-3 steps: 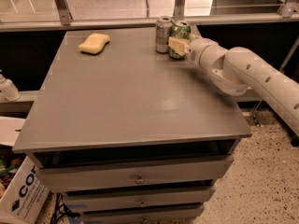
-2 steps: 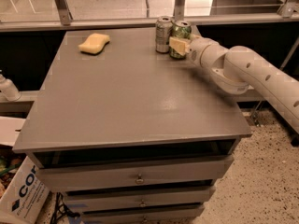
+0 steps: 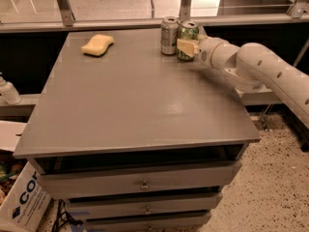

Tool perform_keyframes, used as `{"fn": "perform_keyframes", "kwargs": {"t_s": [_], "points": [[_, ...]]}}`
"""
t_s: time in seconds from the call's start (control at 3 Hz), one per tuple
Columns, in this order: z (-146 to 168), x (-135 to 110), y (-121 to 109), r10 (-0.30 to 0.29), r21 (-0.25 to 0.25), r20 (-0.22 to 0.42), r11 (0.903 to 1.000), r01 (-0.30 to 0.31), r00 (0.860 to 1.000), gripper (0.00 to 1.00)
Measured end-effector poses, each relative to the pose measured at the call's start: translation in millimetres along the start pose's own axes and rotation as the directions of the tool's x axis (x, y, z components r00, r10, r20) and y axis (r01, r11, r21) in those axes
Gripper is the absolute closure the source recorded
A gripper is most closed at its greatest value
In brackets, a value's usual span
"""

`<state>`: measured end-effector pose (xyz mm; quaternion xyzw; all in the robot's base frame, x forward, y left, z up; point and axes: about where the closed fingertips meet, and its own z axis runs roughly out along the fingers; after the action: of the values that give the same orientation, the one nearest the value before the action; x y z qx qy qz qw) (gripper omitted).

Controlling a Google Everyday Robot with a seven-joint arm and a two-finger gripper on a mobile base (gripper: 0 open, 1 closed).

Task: Move green can near 7up can

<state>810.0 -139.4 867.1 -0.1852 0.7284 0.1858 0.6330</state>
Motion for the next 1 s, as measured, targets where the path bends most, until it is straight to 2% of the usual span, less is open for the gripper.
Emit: {"fn": "perform_keyframes", "kwargs": {"t_s": [0.67, 1.0], "points": [[-1.8, 2.6, -0.1, -0.021, -0.033, -0.032, 0.9993, 0.019, 0.999, 0.12], [-2.9, 2.5, 0.4, -0.024, -0.045, -0.040, 0.9987, 0.022, 0.999, 0.00]]}}
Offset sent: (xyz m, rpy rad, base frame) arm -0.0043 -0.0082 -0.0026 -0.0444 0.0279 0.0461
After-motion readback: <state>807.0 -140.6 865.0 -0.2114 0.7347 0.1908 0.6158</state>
